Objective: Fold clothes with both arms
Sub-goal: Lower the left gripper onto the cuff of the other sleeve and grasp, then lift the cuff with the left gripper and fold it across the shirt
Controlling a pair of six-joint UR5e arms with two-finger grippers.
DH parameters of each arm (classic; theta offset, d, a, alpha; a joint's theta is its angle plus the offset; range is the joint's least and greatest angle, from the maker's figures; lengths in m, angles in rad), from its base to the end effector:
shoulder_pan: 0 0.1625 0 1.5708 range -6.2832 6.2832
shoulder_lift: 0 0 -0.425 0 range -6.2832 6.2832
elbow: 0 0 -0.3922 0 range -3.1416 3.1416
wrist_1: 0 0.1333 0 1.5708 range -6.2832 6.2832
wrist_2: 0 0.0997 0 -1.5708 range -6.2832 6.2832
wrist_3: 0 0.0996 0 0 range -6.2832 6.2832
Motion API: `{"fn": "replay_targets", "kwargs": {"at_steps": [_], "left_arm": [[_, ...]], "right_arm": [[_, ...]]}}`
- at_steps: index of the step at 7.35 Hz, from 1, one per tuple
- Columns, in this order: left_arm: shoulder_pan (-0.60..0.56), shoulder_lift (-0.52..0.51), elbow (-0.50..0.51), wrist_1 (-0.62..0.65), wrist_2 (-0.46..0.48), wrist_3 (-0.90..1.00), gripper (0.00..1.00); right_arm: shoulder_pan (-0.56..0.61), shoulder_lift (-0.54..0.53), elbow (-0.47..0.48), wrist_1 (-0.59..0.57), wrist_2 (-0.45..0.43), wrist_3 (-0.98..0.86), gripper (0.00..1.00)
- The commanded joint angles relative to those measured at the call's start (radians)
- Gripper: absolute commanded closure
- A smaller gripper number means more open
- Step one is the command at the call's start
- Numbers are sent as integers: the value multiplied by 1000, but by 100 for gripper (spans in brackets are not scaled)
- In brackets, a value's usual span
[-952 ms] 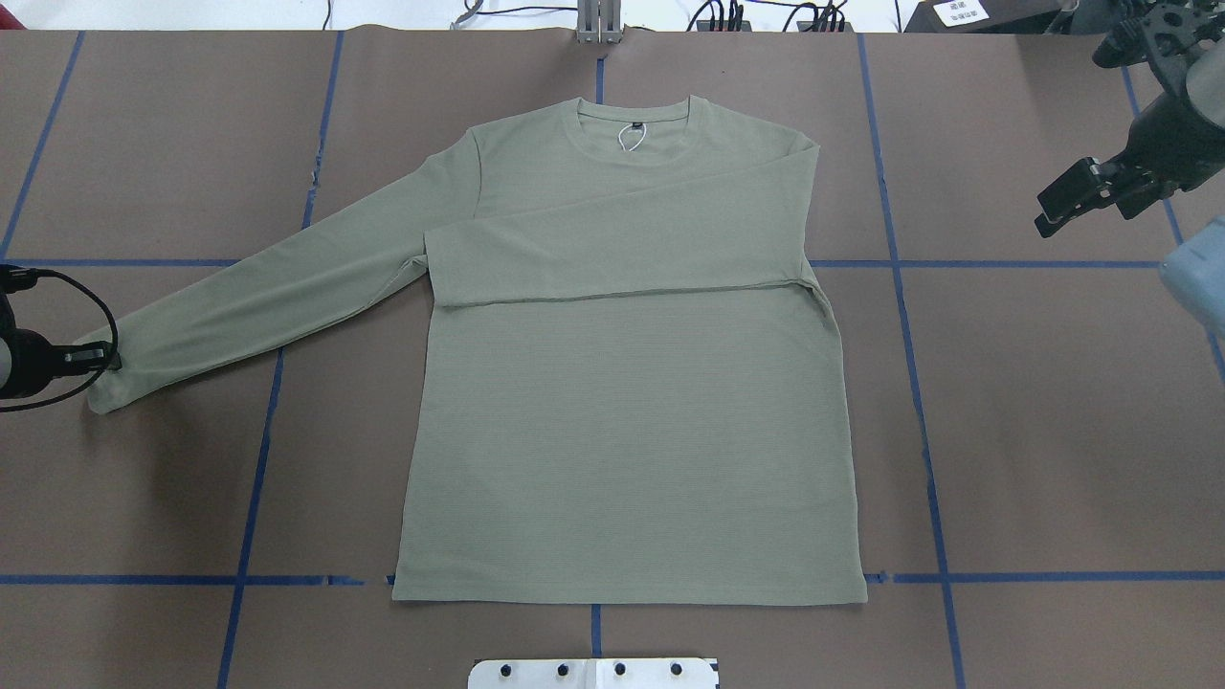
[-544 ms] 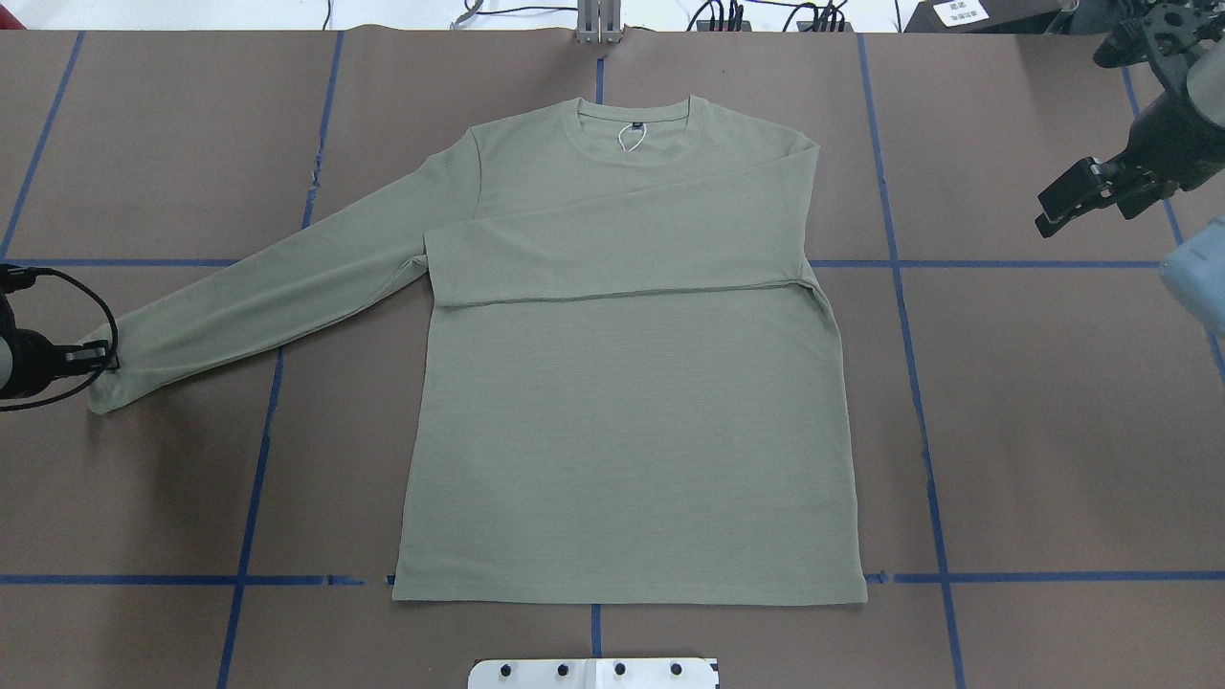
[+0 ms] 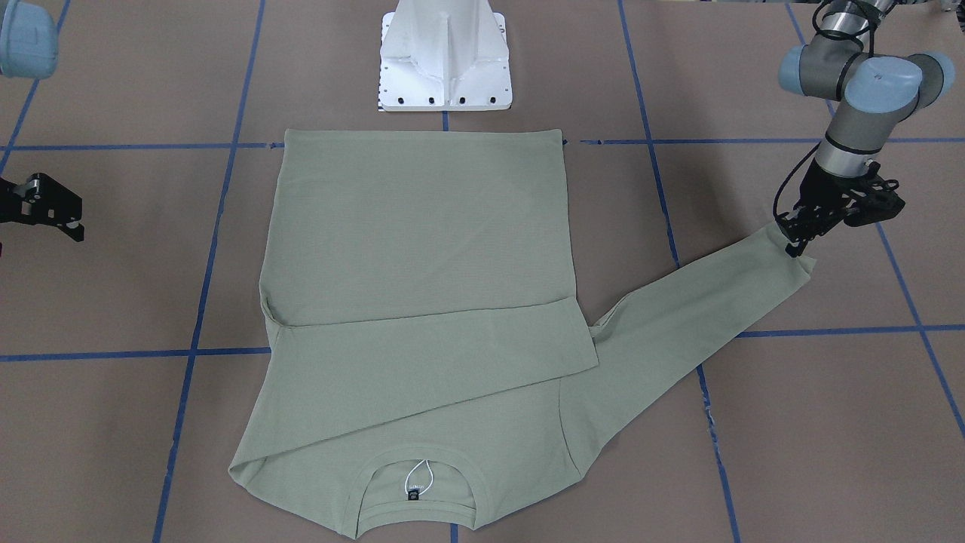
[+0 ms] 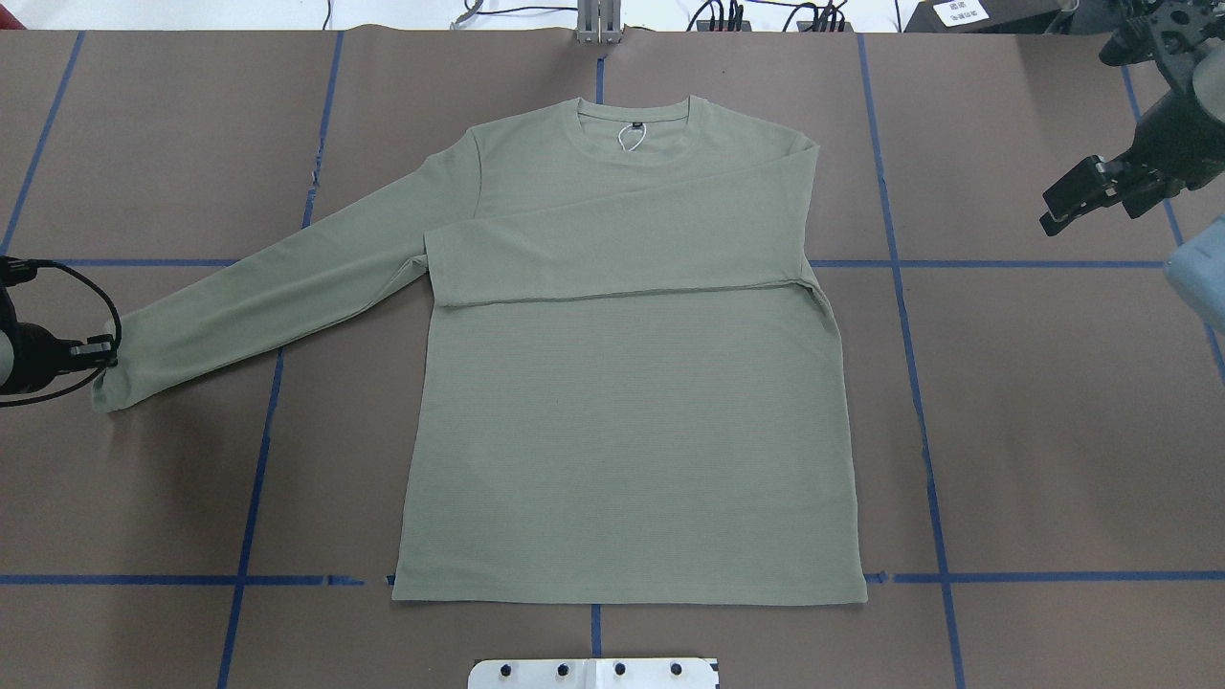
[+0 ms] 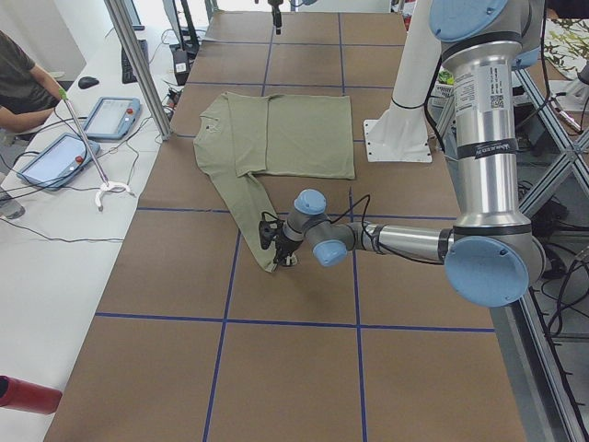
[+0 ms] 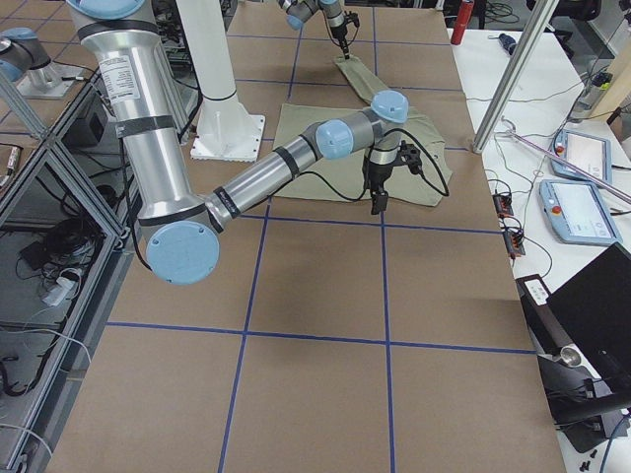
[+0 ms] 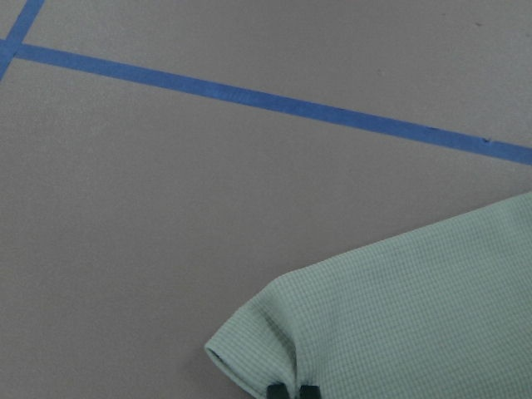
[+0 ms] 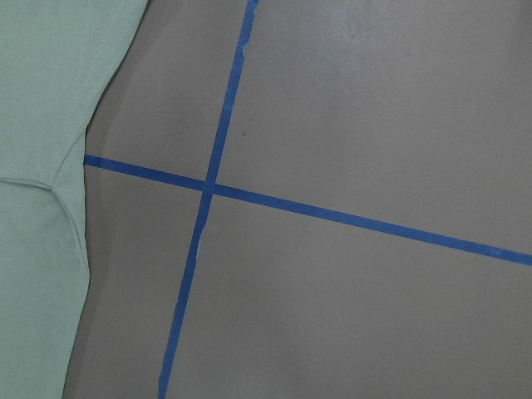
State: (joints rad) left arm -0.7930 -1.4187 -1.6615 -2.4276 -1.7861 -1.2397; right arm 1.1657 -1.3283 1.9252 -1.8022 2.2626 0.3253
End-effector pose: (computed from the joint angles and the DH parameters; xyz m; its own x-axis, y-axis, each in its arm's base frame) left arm 0.2474 -0.4109 0.6036 0.6560 -0.2134 -0.7240 0.3973 0.9132 0.0907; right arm -0.1514 -0.5302 0.3906 0.7031 -0.2118 0.6788 0.1513 0.9773 0.1483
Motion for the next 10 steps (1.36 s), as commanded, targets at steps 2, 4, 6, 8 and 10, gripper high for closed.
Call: {"fn": "replay_targets", "kwargs": {"at_steps": [2,4,6,8,10], "left_arm": [[0,0,-33,1,-27,-18,100],[0,-35,-171,106,-125,-53,100],[-6,-267,-225,436,-130,-55,100],[-5,-559,-201,699,-133,-110,100],[-76,-719,-146,722,-217,-208,100]], "right_arm": [[5,-8,0,0,0,0,0],[25,-25,3,1,8,-2,0],[46,-87,24,7,6,-11,0],[95,-146,28,6,8,-98,0],[133,-187,26,7,28,-139,0]]}}
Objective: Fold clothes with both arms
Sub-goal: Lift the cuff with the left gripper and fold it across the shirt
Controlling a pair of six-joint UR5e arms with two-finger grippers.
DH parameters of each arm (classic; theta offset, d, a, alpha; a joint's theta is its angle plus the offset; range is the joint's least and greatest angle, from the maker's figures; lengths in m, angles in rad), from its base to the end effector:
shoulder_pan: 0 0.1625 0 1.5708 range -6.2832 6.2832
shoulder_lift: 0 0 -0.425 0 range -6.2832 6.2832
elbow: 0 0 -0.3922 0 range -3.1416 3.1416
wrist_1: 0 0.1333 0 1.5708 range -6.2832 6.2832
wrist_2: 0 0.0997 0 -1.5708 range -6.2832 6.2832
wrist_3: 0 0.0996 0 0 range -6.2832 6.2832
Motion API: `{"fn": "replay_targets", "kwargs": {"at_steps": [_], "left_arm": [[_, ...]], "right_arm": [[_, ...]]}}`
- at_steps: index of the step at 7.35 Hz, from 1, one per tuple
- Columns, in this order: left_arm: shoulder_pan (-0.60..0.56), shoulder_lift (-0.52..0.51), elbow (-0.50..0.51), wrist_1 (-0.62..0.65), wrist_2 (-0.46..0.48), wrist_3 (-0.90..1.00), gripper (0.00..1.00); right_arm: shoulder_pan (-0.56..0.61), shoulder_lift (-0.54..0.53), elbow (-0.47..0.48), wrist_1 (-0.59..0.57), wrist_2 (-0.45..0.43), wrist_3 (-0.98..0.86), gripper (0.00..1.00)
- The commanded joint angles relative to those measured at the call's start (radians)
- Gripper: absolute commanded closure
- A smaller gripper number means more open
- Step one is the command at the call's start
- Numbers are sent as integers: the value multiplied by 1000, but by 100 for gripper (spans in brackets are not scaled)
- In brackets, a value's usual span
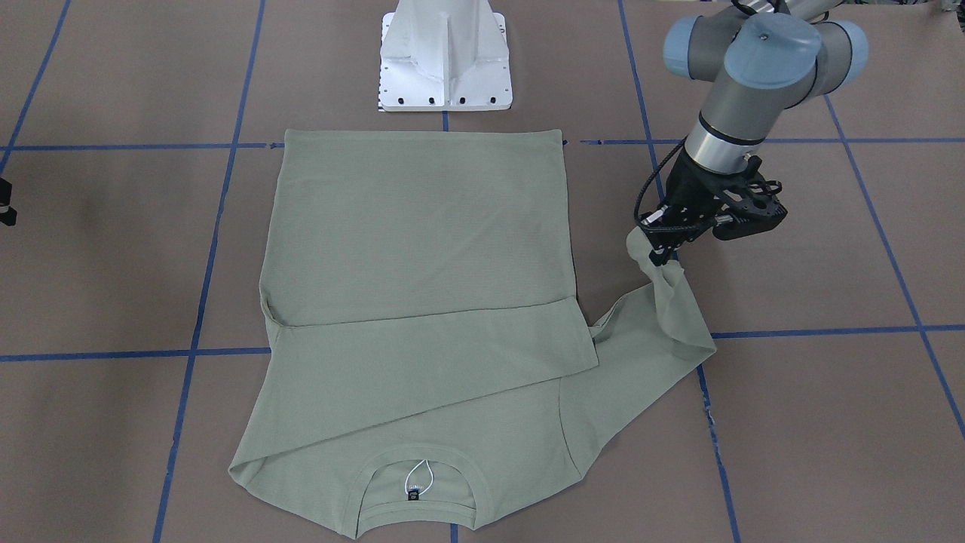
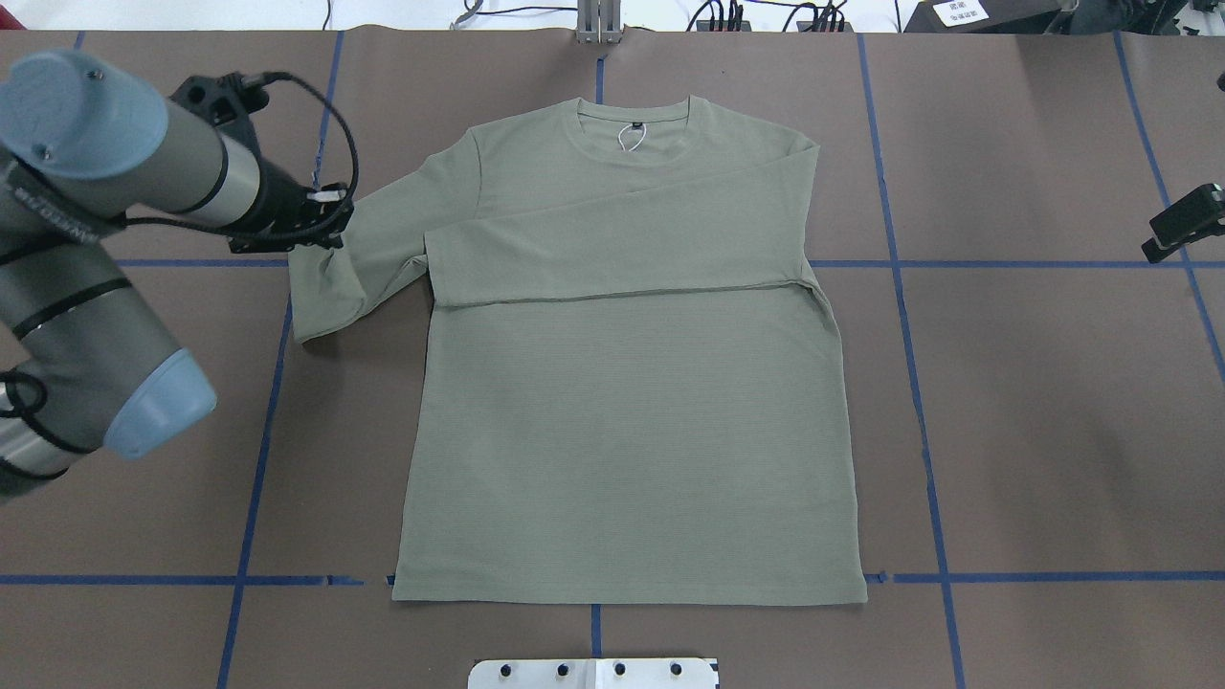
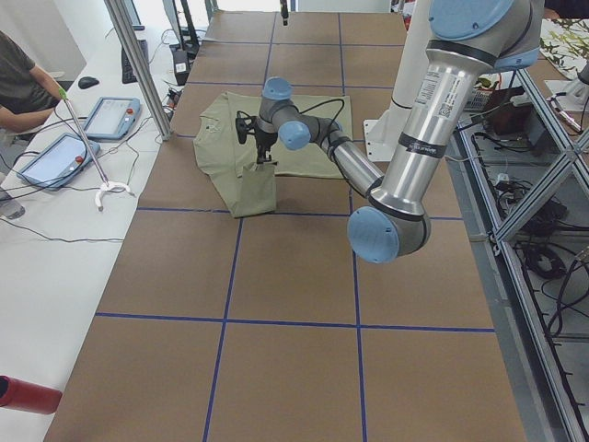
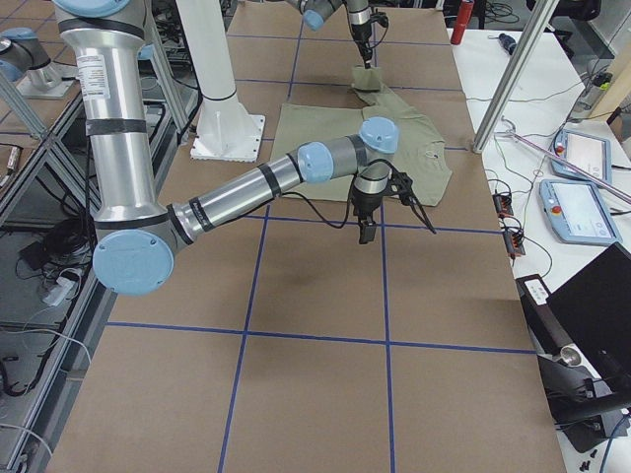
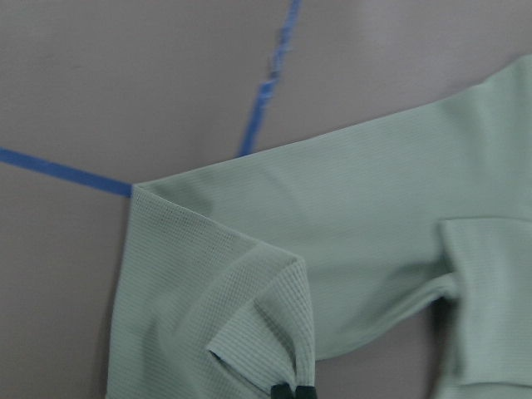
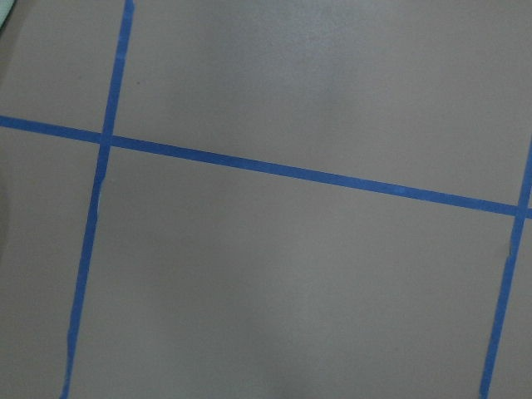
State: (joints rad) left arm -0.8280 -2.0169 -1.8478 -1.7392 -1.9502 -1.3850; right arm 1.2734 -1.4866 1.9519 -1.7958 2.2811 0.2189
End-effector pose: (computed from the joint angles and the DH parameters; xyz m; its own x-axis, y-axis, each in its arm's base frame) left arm 0.3429 -0.5160 0.2669 0.5080 -0.2995 -0.8076 0.4024 0.9115 -0.0849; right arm -0.0815 -0.4991 0.4596 0.7250 -0.1600 0.6699 0.1303 0.9869 0.0948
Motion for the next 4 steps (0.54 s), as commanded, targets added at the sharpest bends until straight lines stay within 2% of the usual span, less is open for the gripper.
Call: {"fn": "replay_targets", "kwargs": {"at_steps": [1,3,4], "left_arm": [[-66,-231,111,23,-91,-165,100],[-66,-458,253,7,-95,-393,100],[-53,-517,287,-72,-95,-527,100]], "right_arm": [[33,-41,-2,-1,9,-50,0],[35,-50,-4,-1,26,-50,0],[35,-55,-4,1,24,-50,0]]}}
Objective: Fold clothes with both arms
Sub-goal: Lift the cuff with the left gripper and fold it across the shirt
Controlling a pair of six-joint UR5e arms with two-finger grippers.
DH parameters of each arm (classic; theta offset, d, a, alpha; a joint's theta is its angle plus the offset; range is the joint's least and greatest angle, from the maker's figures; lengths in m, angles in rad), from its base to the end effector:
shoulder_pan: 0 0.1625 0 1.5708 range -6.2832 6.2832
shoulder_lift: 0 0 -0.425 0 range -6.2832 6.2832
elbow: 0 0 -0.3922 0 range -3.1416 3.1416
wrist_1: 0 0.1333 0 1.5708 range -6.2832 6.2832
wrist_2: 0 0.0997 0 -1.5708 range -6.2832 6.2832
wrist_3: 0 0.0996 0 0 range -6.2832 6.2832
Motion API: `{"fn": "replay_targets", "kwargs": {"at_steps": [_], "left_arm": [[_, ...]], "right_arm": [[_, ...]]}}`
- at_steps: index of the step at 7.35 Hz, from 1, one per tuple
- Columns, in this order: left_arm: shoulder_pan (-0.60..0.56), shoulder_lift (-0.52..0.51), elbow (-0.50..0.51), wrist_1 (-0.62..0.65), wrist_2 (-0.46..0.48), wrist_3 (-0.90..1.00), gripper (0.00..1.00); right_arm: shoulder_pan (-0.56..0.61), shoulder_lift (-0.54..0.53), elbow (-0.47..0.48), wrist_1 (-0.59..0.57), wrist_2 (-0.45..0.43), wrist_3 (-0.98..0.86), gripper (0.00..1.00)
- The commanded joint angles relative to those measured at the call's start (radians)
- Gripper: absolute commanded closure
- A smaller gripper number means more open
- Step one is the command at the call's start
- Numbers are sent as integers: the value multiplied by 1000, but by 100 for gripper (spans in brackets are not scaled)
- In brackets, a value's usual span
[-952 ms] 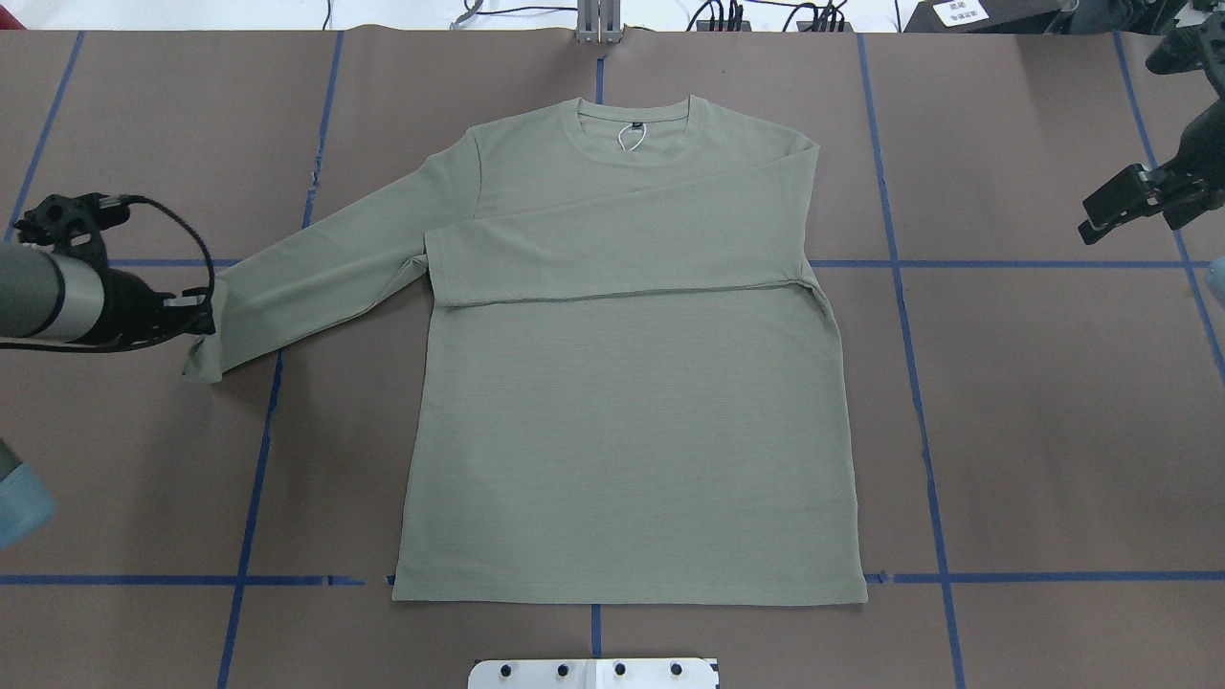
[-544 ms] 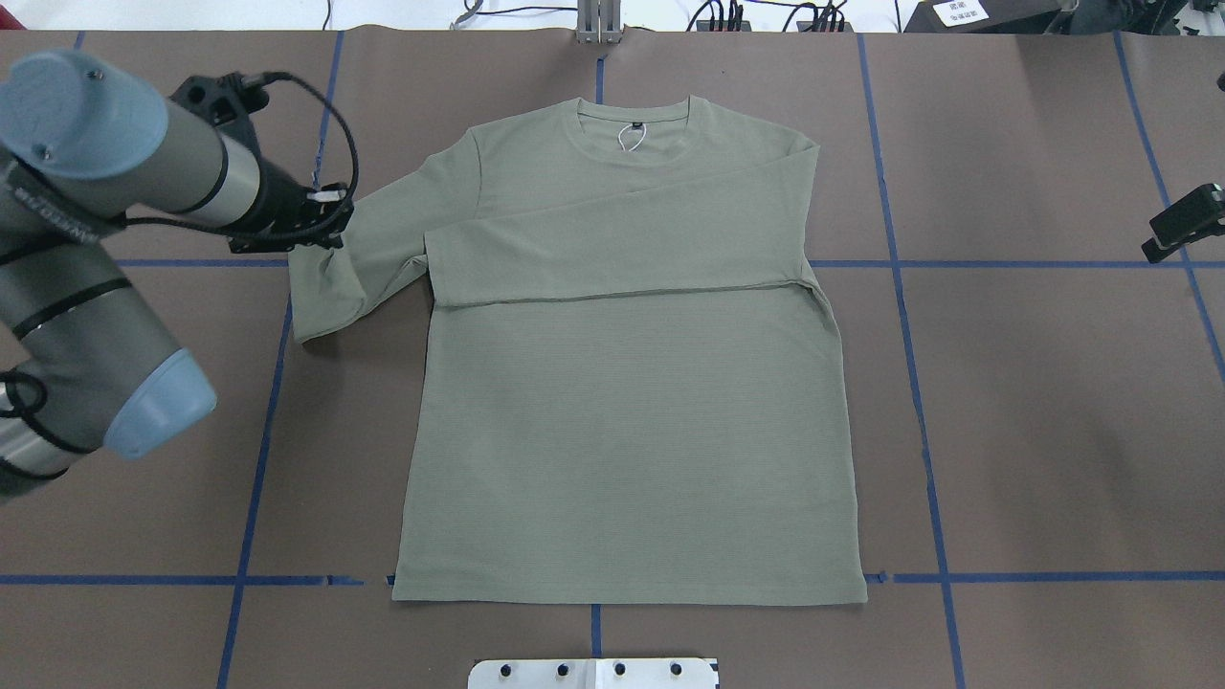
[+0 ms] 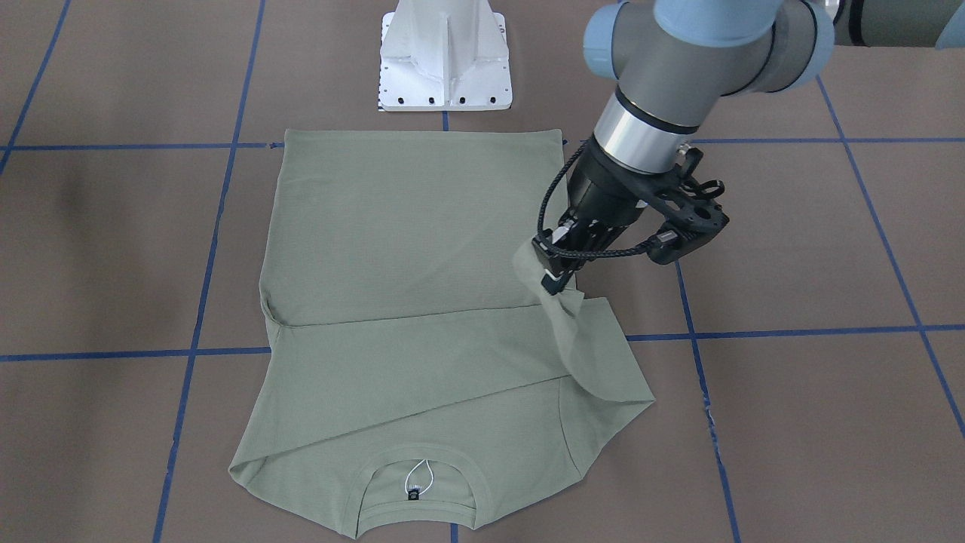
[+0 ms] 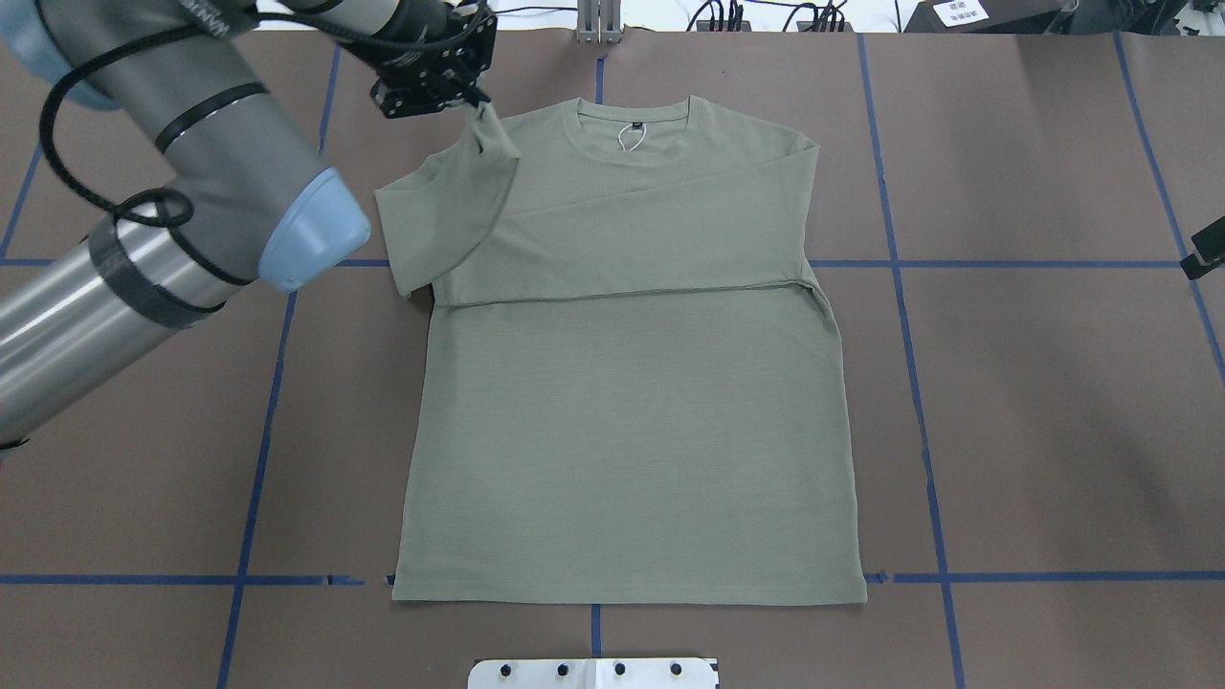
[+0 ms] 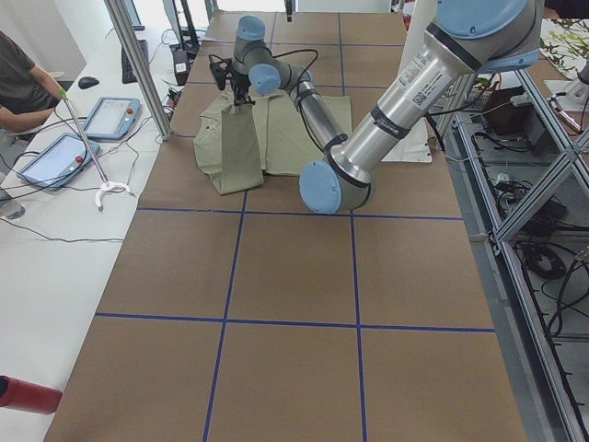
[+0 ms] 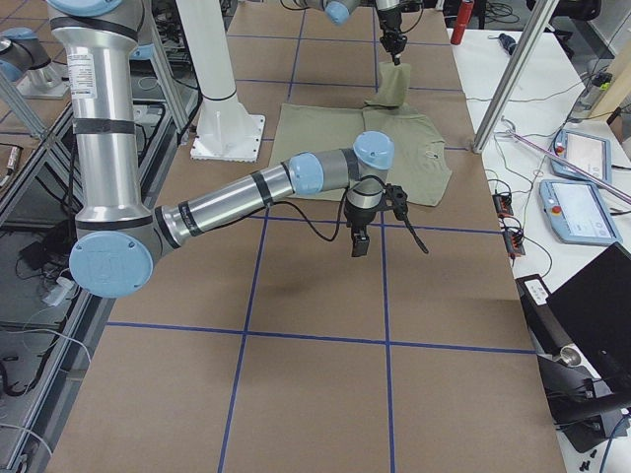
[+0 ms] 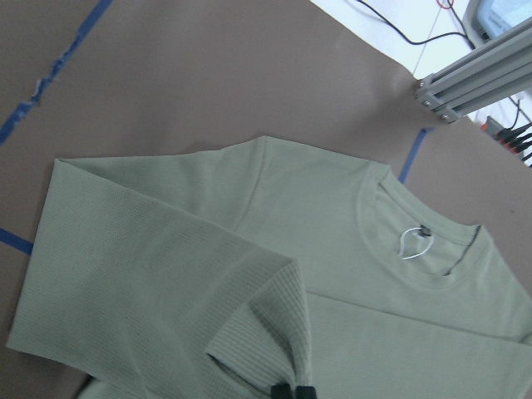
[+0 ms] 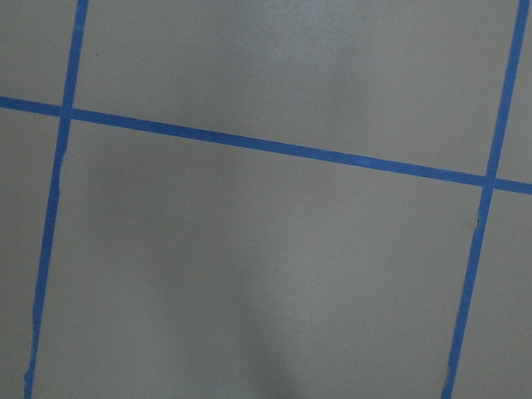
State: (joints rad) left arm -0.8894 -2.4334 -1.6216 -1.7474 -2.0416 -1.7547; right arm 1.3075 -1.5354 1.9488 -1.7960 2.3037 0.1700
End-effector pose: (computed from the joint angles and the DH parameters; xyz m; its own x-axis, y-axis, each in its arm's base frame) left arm 0.3645 -0.5893 0.0811 0.2061 -0.5129 -0.8333 0.4847 0.7933 -0.3684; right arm -0.0621 -0.4866 0.4837 0.7184 -0.1493 0.6794 0.1361 0.9880 0.0732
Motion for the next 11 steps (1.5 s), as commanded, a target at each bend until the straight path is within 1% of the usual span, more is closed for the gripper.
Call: {"fn": "replay_targets", "kwargs": {"at_steps": [1,2,3,4,5,6,8,9,10,11], "left_arm": [[76,-122,71,-105,4,-233,100],[139,-145,95,-106,15,-241,100],[202,-209,180,-119,96,-291,100],[233,-263,300,-183,145,-308,100],[242,-269,349,-251,147,-333,100],[259,-291,391,-268,173,-335,100],[285,-300,433,-284,193,-335,100],[311,-315,475,-320,240,-336,100],[340,-364,541,-328,270,-350,100],[375,-399,575,-328,288,-373,100]], "right_arm": [[1,-5,-2,0,2,0,0],[1,-5,-4,0,2,2,0],[1,-5,-2,0,3,3,0],[1,-5,-1,0,3,3,0],[1,-6,1,0,3,3,0],[1,-6,1,0,3,5,0],[1,-5,1,0,3,6,0],[1,-3,1,0,3,8,0],[1,3,2,0,5,9,0],[1,8,2,0,5,9,0]]}}
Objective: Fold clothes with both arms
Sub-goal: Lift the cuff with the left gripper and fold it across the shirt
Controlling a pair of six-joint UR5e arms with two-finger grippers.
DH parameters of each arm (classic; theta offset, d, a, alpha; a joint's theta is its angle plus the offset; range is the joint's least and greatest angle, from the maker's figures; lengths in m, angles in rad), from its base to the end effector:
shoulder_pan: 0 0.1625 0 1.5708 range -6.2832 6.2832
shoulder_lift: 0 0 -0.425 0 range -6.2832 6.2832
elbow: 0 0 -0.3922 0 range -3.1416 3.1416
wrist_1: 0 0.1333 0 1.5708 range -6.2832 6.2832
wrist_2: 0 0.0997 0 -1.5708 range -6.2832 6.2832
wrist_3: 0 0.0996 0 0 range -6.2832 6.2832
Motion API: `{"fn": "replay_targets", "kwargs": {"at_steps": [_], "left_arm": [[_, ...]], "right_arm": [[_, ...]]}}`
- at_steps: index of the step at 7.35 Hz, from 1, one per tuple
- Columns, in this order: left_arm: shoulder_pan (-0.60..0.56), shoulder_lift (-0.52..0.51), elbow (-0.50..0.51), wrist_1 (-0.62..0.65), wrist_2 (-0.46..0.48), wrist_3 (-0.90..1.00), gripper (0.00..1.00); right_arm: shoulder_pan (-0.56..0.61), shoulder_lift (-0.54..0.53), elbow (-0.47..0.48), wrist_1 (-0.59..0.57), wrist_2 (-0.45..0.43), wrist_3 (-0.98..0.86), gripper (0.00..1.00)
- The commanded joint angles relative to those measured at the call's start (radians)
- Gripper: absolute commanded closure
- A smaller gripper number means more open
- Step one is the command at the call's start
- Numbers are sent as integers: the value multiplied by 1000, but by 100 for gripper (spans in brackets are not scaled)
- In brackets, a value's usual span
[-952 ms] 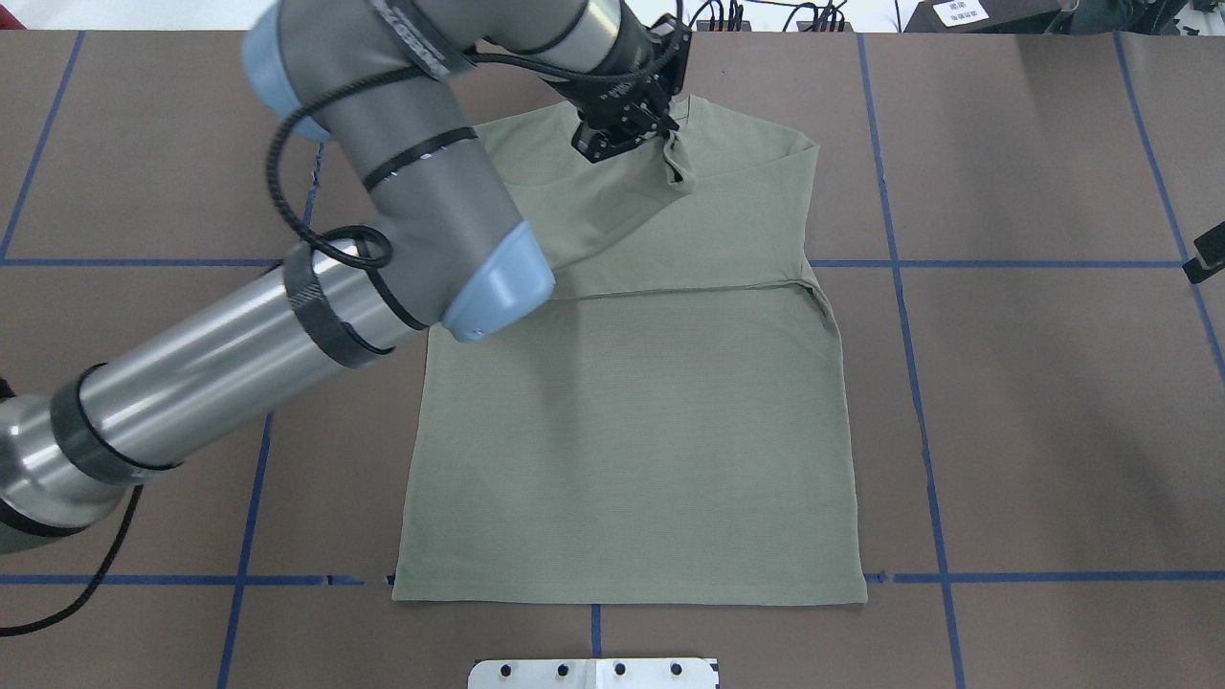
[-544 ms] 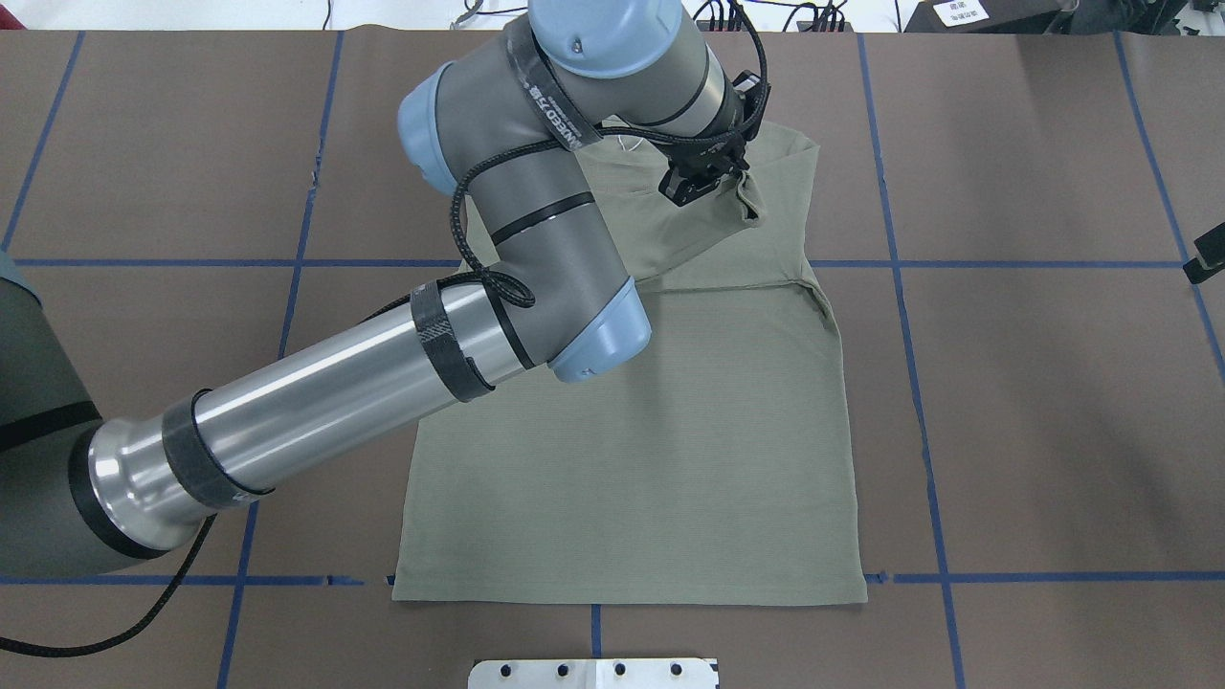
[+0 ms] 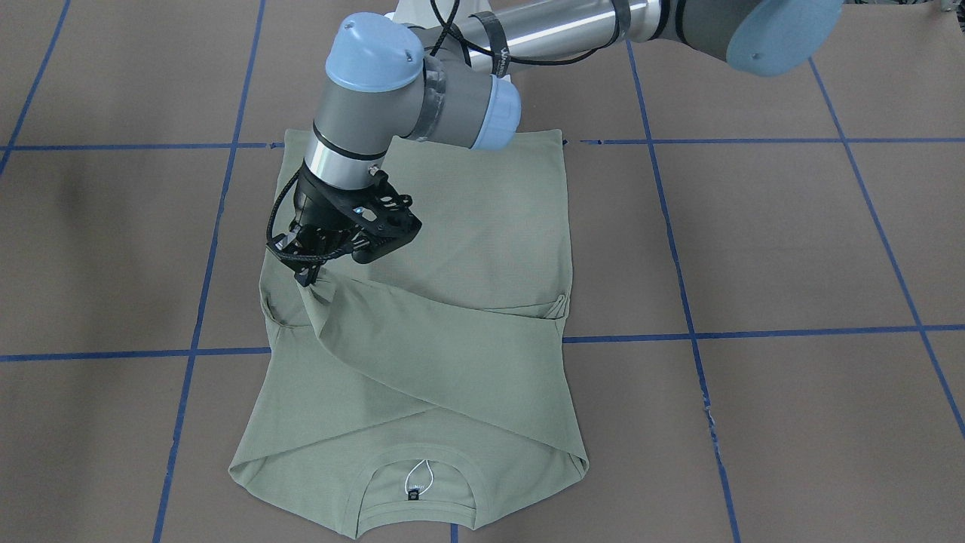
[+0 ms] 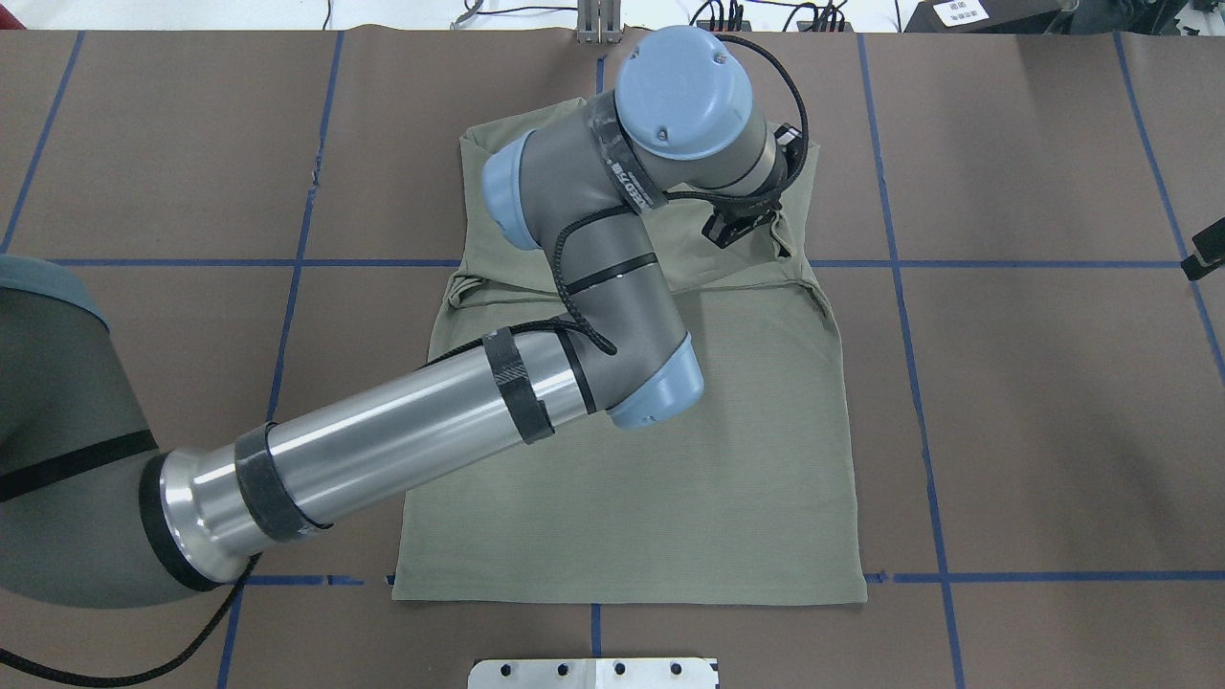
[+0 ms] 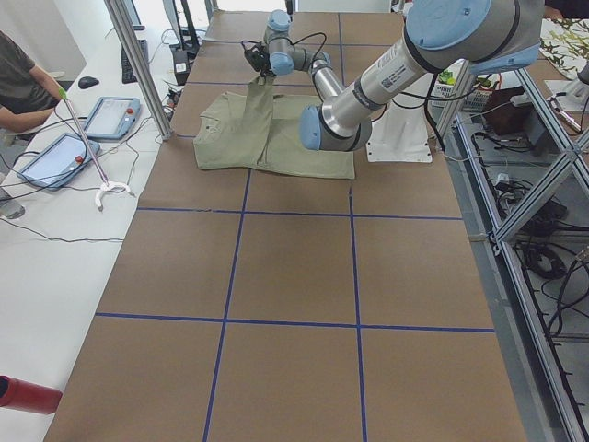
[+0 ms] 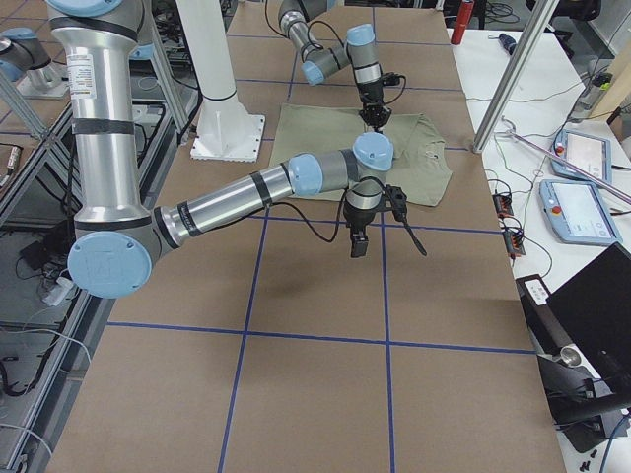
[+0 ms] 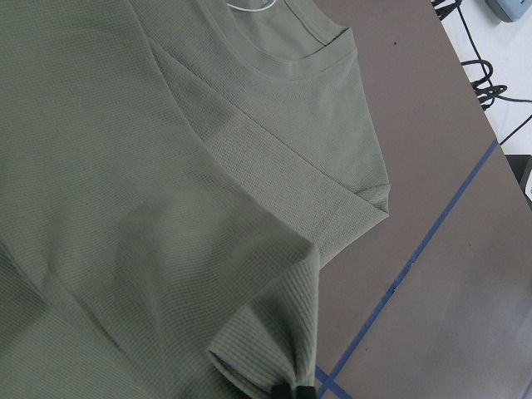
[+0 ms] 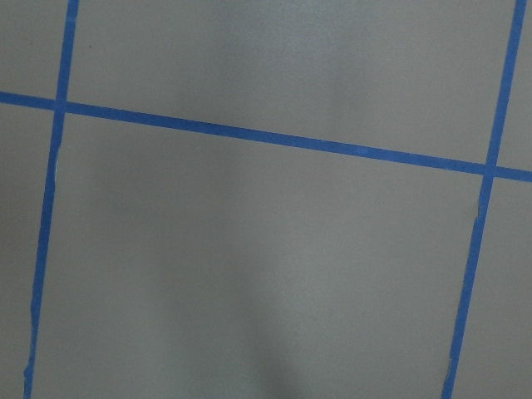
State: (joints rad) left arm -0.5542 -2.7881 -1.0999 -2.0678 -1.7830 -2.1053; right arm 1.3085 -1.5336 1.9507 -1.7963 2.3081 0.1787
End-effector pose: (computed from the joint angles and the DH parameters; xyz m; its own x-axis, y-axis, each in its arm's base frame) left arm 0.6304 -0.5223 -0.0198 0.0596 -0.6225 -0.7803 0.4361 0.7194 -0.5406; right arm -0.0620 -0.4869 0.4817 0.7162 -0.1420 0.6833 0.1293 0.9891 0.0701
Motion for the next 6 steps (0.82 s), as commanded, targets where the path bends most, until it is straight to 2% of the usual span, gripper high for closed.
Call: {"fn": "replay_targets", "kwargs": {"at_steps": [1,2,5,6], "left_arm": [[62,-73,108,-64,71,-21,2],[66,-82,151,-118,133,-24,0],[53,-56,141,-117,136,97,0],[44,5,52,-80,131,155,0]], "right_arm": [[0,10,2,0,1,1,0],[0,23,1,0,8,2,0],[0,26,8,2,48,4,0],[-2,29,14,5,50,7,0]]}}
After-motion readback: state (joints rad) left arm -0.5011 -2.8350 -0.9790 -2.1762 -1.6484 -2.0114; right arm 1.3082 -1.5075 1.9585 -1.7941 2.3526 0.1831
